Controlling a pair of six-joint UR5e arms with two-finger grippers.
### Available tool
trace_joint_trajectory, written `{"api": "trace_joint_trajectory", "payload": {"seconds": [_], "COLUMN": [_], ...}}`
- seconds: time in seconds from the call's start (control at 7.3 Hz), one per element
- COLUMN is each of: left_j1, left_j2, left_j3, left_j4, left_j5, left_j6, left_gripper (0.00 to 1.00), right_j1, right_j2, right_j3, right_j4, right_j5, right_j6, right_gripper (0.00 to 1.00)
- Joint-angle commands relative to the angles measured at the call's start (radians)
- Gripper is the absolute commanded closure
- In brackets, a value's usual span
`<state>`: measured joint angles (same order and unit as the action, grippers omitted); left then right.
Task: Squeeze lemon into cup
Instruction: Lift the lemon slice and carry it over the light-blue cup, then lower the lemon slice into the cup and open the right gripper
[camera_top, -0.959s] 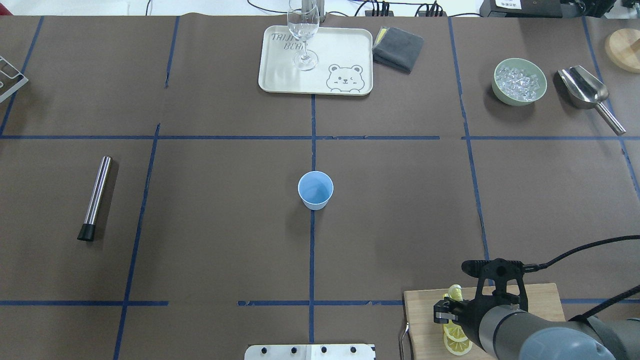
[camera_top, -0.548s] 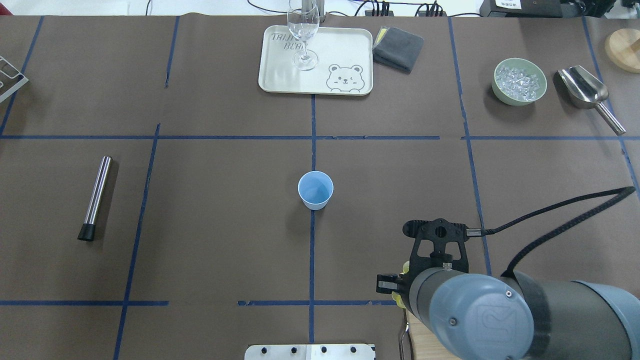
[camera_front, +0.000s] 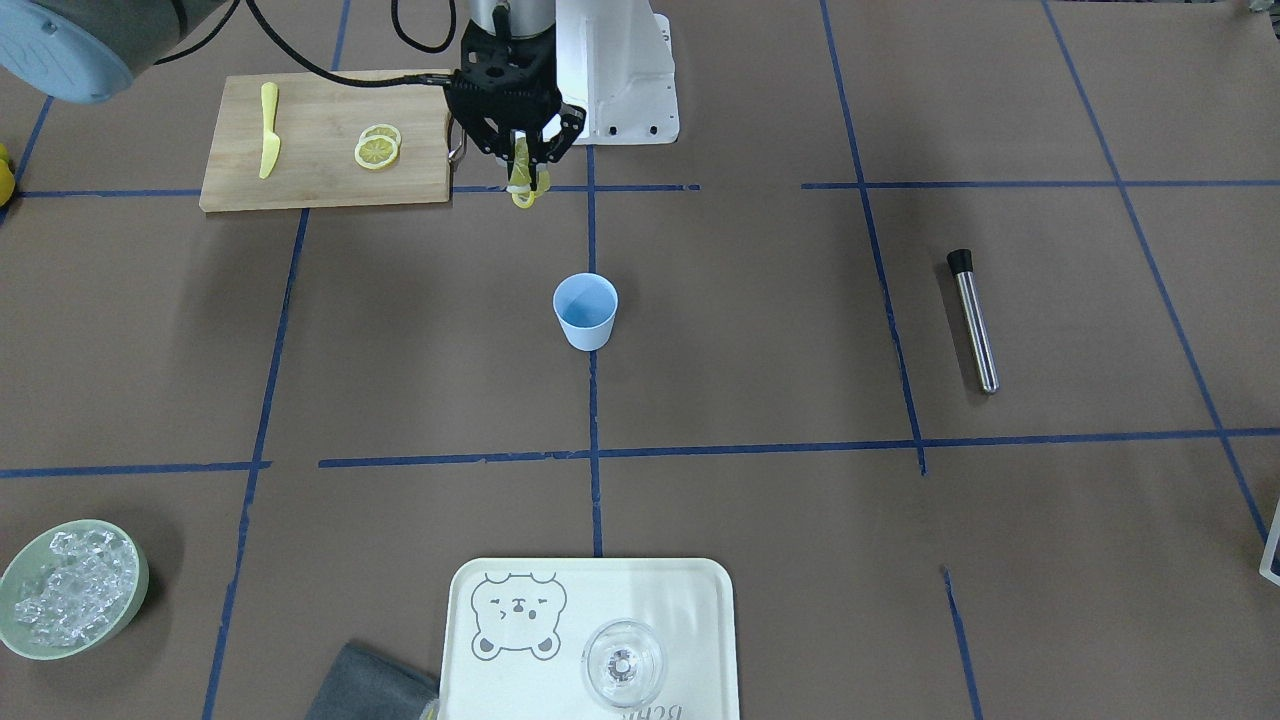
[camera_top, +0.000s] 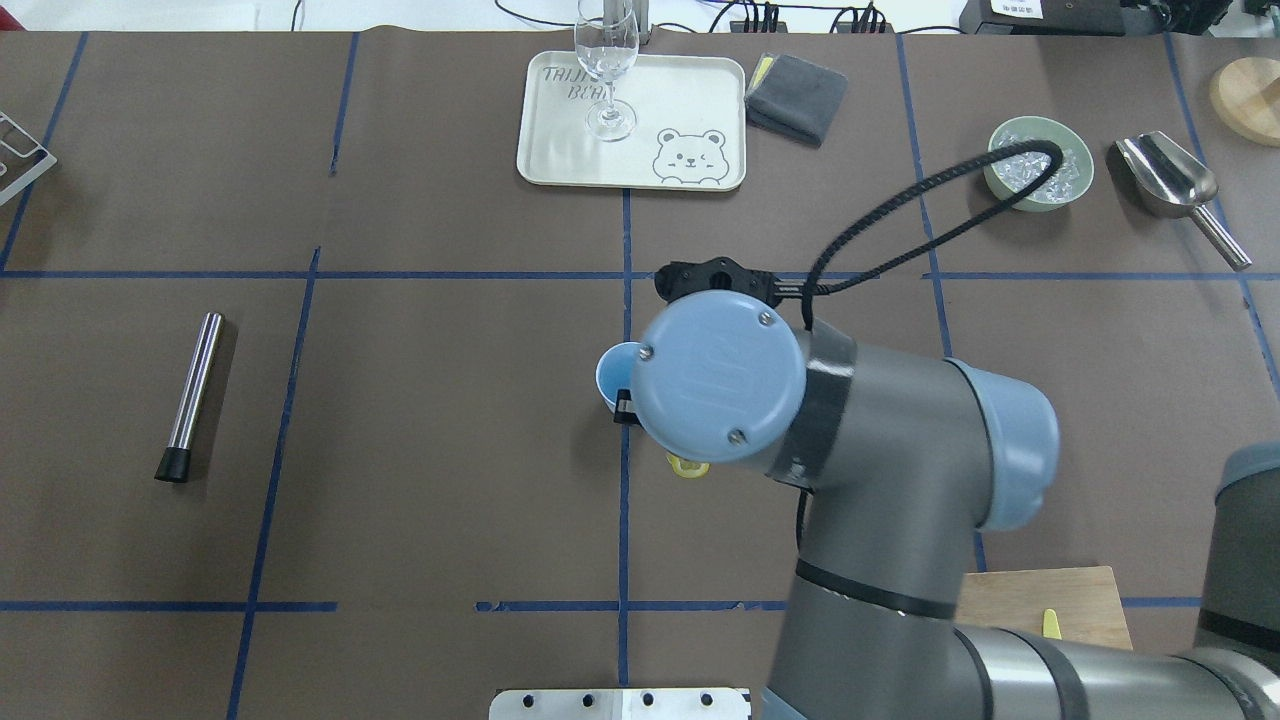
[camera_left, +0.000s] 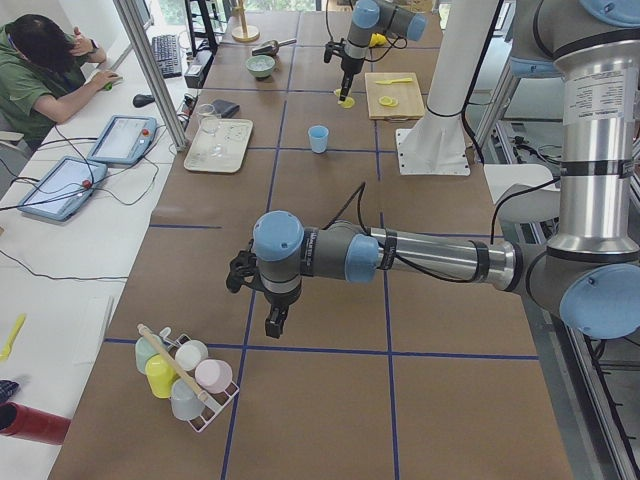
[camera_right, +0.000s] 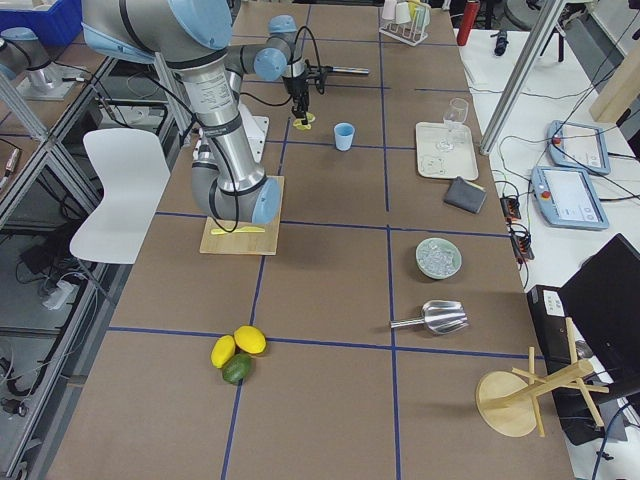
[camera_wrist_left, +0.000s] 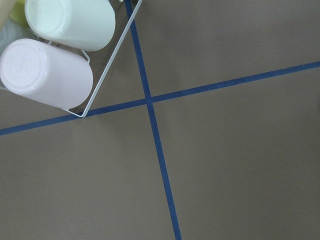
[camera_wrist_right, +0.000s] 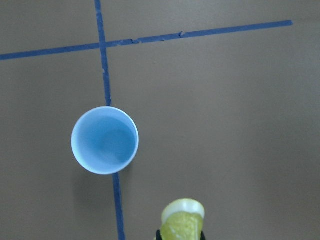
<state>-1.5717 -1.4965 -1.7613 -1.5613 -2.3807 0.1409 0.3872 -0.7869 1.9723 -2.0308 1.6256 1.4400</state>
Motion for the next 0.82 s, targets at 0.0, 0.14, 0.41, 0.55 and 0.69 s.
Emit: {"api": "trace_joint_trajectory", "payload": {"seconds": [0.0,0.14,0.41,0.55,0.69], "left_j1": [0.001,-0.001,-0.001,-0.001,-0.001], "left_j2": [0.001,0.002,0.002,0.002,0.002], "left_j3": [0.002,0.002,0.003,0.003,0.003], "left_j4": [0.001,0.001,0.001,0.001,0.001], "left_j5": [0.000,0.000,0.000,0.000,0.000], "left_j6": [0.000,0.000,0.000,0.000,0.000], "left_gripper": [0.00,0.00,0.00,0.00,0.00], "right_j1": [0.070,0.090,0.091,0.091,0.090], "right_j2": [0.127,0.221,0.238,0.230,0.219], "right_j3": [-0.276,-0.459,-0.506,-0.497,-0.486], "right_j4": [0.155,0.211,0.222,0.219,0.218], "right_j5": [0.019,0.025,0.049,0.072,0.077], "right_j6": [-0.029,-0.036,-0.038,-0.038,-0.038], "right_gripper": [0.80,0.80,0.79,0.79,0.79]}}
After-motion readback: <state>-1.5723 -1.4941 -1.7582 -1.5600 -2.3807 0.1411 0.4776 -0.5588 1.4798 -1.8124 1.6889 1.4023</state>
